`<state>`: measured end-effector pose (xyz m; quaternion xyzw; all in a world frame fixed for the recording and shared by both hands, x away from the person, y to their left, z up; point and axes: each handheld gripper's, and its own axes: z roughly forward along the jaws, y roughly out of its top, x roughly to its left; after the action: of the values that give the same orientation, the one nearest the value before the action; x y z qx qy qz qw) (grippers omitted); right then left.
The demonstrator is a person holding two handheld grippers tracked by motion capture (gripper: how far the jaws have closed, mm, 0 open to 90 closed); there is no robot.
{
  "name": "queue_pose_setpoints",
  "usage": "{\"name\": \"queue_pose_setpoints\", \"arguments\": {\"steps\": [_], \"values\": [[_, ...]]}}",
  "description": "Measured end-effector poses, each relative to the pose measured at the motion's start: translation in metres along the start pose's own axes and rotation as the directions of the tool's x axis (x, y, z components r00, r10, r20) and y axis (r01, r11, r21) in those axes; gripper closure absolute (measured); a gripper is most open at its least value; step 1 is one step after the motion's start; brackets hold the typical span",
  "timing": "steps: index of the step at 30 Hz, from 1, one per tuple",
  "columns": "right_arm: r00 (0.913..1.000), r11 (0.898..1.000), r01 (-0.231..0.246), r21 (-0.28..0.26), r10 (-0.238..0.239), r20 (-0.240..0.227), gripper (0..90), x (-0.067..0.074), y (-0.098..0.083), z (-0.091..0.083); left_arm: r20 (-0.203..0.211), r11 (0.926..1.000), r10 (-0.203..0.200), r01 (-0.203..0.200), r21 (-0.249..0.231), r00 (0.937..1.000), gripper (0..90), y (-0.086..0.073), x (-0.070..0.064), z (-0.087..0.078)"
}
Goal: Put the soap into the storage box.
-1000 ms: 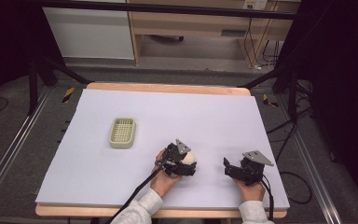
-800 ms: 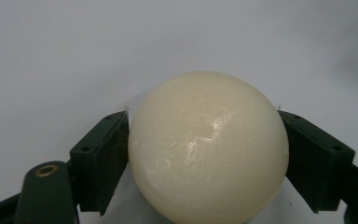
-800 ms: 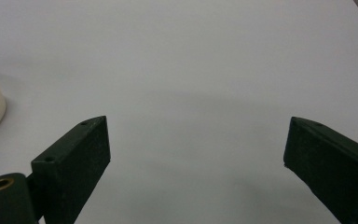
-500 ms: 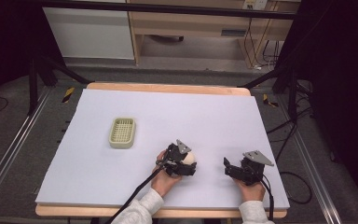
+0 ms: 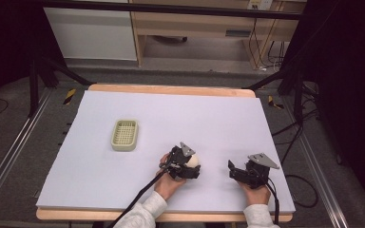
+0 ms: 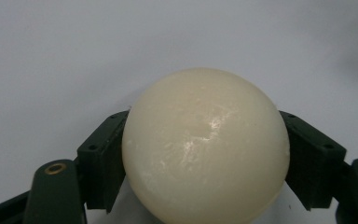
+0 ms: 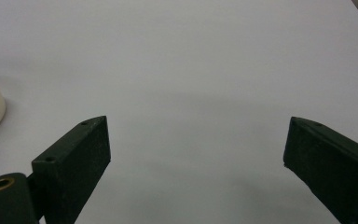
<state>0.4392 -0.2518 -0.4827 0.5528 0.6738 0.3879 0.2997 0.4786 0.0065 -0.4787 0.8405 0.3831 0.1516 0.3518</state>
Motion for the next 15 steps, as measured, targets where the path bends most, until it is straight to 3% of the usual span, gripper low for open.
{"name": "queue_pose_setpoints", "arguments": {"steps": [8,15], "values": [[1.0,1.0,0.001,0.0,-0.001,0.002,7.7,0.0,0.0,0.0,0.001,1.0,-0.007,0.007,0.001,1.0,24.0,0.001,0.0,-0.003],[1.0,1.0,0.003,-0.003,-0.003,0.003,7.7,0.0,0.0,0.0,0.012,1.0,-0.005,0.005,-0.007,0.9999,24.1,0.005,0.005,-0.016]]}}
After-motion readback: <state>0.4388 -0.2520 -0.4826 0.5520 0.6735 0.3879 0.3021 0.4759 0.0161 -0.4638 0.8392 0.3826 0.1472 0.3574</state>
